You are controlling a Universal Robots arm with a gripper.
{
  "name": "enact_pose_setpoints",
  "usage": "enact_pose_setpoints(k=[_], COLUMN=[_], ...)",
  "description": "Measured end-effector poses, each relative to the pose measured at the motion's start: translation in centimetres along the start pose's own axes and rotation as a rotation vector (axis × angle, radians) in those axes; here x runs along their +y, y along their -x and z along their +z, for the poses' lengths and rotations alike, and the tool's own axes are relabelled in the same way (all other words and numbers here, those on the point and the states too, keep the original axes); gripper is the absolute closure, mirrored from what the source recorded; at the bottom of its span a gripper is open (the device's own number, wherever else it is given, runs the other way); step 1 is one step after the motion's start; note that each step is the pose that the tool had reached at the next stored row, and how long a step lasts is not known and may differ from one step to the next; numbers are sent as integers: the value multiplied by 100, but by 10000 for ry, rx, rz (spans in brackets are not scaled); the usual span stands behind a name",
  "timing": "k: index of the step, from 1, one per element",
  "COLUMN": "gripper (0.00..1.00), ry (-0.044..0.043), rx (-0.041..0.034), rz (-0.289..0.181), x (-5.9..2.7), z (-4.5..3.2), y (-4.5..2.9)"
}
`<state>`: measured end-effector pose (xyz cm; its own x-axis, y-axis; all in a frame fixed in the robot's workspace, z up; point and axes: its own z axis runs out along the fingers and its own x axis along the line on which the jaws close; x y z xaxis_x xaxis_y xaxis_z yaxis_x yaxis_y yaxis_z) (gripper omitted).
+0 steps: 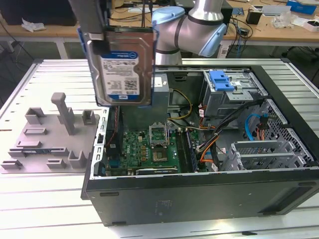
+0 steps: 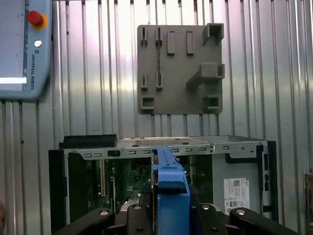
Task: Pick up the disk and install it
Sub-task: 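Pick up the disk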
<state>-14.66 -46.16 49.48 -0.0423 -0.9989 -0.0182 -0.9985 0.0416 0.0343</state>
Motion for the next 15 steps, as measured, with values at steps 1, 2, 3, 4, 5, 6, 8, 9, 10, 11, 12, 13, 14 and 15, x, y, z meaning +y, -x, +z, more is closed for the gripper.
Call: enact_pose_setpoints(k=[1,2,3,4,5,6,8,9,10,11,12,13,14,15], gripper=[63,63,63,63,63,63,63,63,63,63,63,63,63,63], ry=[9,19,31,39,49,64,79,96,107,116,129,146,156,164], rx=[0,1,1,2,2,2,3,3,5,5,5,6,6,7], rz=[2,1,2,3,1,3,3,2,4,5,3,3,5,6], x=[-68,-129,-196,-240,-296,-381,-461,-545,-604,-647,-726,-827,-880,-928], z=[-6,-11,-16,-20,-25,-31,-38,-45,-50,-54,-60,-67,-71,-74], y=[-28,-54,-82,-100,-123,-158,-191,-225,-248,-264,-295,-334,-355,-373])
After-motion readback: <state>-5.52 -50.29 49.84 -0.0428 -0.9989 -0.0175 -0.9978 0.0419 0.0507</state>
